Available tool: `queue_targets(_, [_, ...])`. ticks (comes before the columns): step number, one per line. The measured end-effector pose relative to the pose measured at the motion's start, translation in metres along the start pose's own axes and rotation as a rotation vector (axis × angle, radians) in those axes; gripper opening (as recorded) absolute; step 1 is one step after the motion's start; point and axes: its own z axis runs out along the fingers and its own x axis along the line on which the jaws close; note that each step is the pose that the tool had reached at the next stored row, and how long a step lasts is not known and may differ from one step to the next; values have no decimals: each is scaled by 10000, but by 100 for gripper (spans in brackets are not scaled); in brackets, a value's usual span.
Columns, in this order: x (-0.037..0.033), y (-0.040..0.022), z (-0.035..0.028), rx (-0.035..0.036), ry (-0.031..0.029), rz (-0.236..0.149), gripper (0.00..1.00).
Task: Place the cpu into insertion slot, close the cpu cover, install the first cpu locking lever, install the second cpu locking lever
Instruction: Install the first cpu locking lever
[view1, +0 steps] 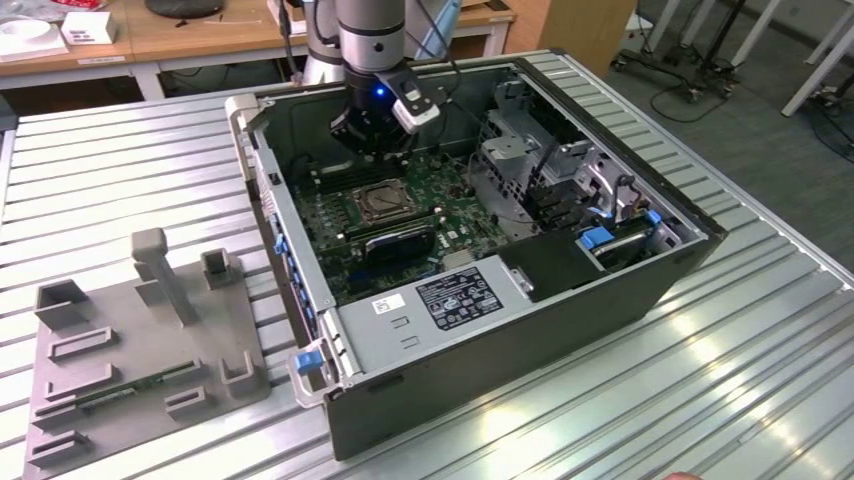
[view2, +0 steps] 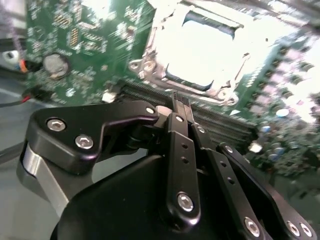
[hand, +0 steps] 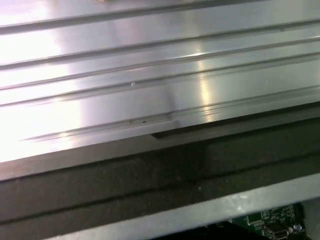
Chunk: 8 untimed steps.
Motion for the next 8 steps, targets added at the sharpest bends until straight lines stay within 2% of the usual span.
queue_targets(1, [0, 0, 0, 96, 71, -26, 11])
queue_targets(2, [0, 0, 0, 128, 96, -54, 11])
queue_targets(5, [-2, -5, -8, 120, 101, -132, 11])
queue_targets(8, [-6, -17, -35, 71, 103, -165, 11])
